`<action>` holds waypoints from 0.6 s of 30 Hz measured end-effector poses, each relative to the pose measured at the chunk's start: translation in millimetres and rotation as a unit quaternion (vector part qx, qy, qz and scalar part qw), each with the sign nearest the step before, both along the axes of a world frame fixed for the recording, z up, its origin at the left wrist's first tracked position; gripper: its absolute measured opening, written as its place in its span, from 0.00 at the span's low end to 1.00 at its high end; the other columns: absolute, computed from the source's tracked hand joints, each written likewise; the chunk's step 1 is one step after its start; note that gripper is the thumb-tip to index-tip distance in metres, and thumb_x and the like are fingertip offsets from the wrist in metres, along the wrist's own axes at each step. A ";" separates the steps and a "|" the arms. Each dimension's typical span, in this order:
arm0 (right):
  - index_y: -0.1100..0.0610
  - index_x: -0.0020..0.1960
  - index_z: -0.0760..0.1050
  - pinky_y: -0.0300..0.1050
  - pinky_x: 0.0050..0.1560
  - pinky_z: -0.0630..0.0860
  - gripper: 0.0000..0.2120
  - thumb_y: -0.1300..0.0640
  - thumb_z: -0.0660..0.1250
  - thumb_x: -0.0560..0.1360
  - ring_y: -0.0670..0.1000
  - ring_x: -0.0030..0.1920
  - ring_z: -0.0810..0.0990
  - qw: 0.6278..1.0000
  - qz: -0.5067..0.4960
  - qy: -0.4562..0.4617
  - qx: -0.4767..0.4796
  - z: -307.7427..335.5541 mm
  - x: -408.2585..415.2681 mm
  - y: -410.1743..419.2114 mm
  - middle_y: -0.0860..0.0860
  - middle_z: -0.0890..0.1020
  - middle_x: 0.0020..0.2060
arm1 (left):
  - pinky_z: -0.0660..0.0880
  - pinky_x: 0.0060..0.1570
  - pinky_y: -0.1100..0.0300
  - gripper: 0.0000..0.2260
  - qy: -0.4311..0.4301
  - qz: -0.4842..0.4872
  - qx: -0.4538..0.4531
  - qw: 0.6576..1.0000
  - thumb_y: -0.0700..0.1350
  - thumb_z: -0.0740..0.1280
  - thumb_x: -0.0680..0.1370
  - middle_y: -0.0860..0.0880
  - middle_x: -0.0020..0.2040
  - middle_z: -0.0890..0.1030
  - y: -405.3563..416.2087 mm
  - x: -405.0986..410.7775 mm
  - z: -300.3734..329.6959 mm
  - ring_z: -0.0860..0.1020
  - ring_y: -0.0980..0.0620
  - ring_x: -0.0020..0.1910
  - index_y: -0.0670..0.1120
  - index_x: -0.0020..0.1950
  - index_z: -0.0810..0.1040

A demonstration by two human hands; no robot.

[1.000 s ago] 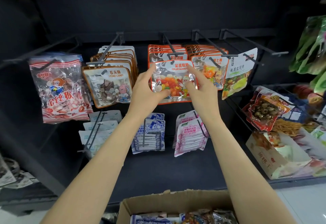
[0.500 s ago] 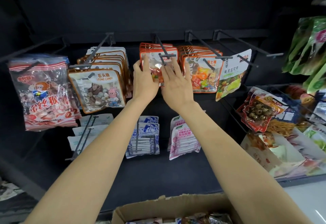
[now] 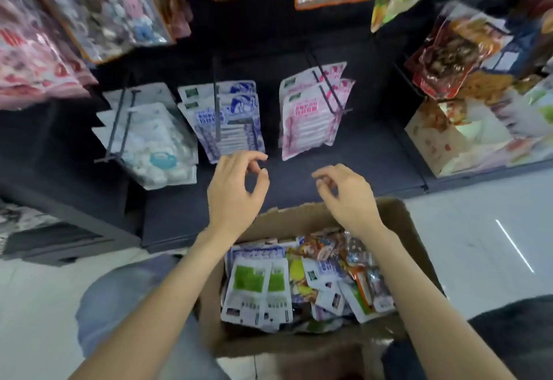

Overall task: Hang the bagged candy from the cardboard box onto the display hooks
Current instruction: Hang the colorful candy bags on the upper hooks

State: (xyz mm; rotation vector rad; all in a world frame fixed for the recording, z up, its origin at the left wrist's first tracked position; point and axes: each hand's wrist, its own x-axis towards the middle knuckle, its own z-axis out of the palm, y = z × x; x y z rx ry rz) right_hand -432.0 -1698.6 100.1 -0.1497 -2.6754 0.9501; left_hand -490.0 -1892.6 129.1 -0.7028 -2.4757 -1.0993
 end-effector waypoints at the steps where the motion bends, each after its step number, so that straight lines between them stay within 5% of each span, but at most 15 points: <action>1: 0.55 0.54 0.79 0.43 0.43 0.72 0.08 0.59 0.64 0.77 0.52 0.45 0.78 0.998 0.003 -0.064 -0.009 -22.0 12.7 3.8 0.48 0.76 0.44 | 0.67 0.40 0.64 0.10 -0.042 -0.015 -0.027 0.999 0.48 0.62 0.77 0.59 0.41 0.75 -6.4 6.3 -22.0 0.71 0.57 0.44 0.50 0.56 0.76; 4: 0.52 0.55 0.78 0.49 0.49 0.76 0.08 0.58 0.64 0.77 0.55 0.47 0.79 0.965 0.035 -0.258 -0.012 -85.7 42.8 12.1 0.53 0.80 0.48 | 0.74 0.45 0.56 0.12 -0.194 -0.040 -0.143 0.970 0.47 0.66 0.77 0.59 0.47 0.77 -23.9 18.9 -86.8 0.74 0.56 0.49 0.52 0.60 0.75; 7: 0.49 0.60 0.73 0.45 0.33 0.73 0.10 0.56 0.62 0.79 0.52 0.38 0.75 0.911 0.045 -0.410 -0.012 -138.8 65.5 14.8 0.53 0.79 0.45 | 0.76 0.51 0.56 0.16 -0.350 -0.037 -0.246 0.903 0.49 0.67 0.77 0.56 0.56 0.79 -34.3 29.9 -146.6 0.77 0.55 0.55 0.52 0.64 0.73; 9: 0.51 0.71 0.65 0.42 0.33 0.70 0.21 0.55 0.62 0.79 0.55 0.45 0.76 0.875 0.028 -0.483 0.019 -169.6 79.2 15.9 0.56 0.77 0.56 | 0.75 0.53 0.55 0.17 -0.402 -0.047 -0.287 0.868 0.48 0.67 0.77 0.53 0.60 0.77 -37.8 42.4 -180.8 0.76 0.53 0.57 0.49 0.65 0.71; 12: 0.49 0.75 0.57 0.53 0.57 0.75 0.30 0.53 0.65 0.77 0.62 0.65 0.71 0.839 -0.014 -0.543 0.037 -205.0 97.0 20.2 0.58 0.65 0.71 | 0.76 0.52 0.55 0.19 -0.447 -0.046 -0.340 0.826 0.49 0.66 0.78 0.52 0.64 0.75 -37.7 60.2 -215.8 0.75 0.52 0.59 0.50 0.68 0.69; 18: 0.54 0.73 0.59 0.57 0.61 0.68 0.28 0.56 0.65 0.76 0.64 0.69 0.63 0.846 -0.121 -0.516 0.051 -237.1 116.2 30.2 0.60 0.60 0.71 | 0.76 0.54 0.51 0.21 -0.488 -0.037 -0.340 0.803 0.49 0.66 0.78 0.48 0.66 0.73 -4.6 76.7 -262.7 0.74 0.48 0.61 0.49 0.69 0.67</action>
